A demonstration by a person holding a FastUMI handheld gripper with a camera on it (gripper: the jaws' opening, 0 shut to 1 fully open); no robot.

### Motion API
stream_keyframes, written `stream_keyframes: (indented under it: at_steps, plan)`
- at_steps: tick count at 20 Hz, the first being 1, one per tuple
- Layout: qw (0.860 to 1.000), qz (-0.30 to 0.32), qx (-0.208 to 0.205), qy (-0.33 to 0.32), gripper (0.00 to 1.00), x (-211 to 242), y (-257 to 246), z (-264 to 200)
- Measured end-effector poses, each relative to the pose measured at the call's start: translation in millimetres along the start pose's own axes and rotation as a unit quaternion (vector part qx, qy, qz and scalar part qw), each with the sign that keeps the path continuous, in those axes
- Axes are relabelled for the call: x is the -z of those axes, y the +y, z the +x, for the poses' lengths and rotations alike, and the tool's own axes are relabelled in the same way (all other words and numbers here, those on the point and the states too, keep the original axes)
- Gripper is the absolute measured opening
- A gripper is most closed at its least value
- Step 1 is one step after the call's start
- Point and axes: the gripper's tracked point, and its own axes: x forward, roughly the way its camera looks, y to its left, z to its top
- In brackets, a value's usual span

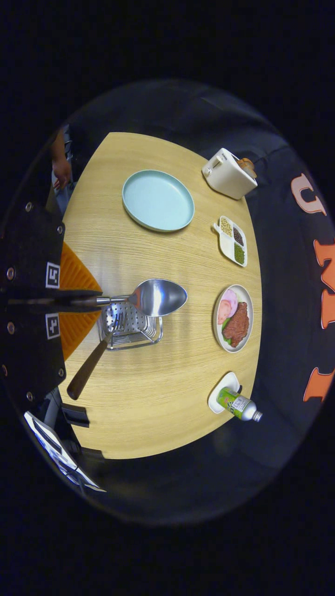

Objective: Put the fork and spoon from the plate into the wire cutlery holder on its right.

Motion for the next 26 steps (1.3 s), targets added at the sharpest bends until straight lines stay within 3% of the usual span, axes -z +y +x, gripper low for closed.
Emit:
stream_keyframes:
  at_steps: [7, 11, 17, 22, 26]
  plan:
    - [1.000, -0.015, 0.016, 0.021, 0.05, 10, -17, 16]
    - [0.999, -0.014, -0.002, 0.049, 0.06, 22, -11, 23]
    - [1.000, 0.007, -0.016, 0.021, 0.10, 3, -14, 20]
    - [0.993, 0.025, -0.066, -0.093, 0.15, -53, 1, -11]
    - [0.964, 0.011, -0.055, -0.260, 0.34, -125, -7, -68]
